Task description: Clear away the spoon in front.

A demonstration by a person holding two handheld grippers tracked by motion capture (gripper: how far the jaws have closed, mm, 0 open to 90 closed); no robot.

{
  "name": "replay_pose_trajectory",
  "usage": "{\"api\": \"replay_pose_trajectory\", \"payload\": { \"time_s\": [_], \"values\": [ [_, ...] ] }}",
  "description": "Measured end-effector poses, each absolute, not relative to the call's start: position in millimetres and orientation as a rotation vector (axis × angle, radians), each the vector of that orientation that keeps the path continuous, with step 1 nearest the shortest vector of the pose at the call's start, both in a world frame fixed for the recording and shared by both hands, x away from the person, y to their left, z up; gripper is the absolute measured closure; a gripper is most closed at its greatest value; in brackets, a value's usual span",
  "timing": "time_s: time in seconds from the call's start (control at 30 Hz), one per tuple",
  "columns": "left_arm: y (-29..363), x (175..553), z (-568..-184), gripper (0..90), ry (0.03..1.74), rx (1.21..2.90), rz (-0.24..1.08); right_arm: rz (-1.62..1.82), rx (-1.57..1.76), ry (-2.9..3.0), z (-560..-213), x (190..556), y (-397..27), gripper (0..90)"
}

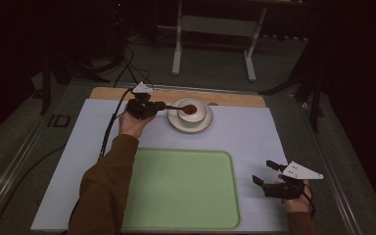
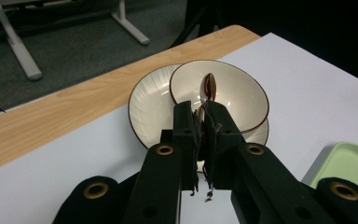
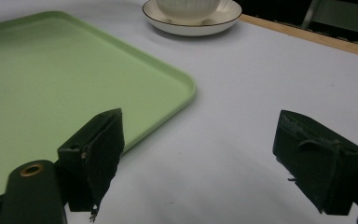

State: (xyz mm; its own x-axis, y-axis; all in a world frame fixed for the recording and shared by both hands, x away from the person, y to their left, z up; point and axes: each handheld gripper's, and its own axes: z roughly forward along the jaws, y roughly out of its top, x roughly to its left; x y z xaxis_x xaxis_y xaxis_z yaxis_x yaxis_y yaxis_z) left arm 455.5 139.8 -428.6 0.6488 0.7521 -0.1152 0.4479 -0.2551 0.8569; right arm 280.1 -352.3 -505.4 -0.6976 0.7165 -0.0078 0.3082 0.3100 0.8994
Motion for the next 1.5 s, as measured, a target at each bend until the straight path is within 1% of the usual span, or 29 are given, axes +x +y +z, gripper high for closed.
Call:
{"api": "replay_pose_trajectory", "payload": {
  "time_s": [0.47,0.83,1.2,1.5],
  "values": [
    [154,442,-415,84.0,0.929,1.868,0.430,1.352,0.911,2.182,-506,280,-351,16.2],
    [181,431,-416,84.0,0.959,1.821,0.433,1.351,0.914,2.180,-506,280,-351,16.2],
    [207,412,-406,84.0,0.976,1.810,0.474,1.350,0.912,2.181,-506,280,-351,16.2],
    [220,395,-400,84.0,0.972,1.813,0.505,1.349,0.913,2.181,-506,280,-351,16.2]
  ]
}}
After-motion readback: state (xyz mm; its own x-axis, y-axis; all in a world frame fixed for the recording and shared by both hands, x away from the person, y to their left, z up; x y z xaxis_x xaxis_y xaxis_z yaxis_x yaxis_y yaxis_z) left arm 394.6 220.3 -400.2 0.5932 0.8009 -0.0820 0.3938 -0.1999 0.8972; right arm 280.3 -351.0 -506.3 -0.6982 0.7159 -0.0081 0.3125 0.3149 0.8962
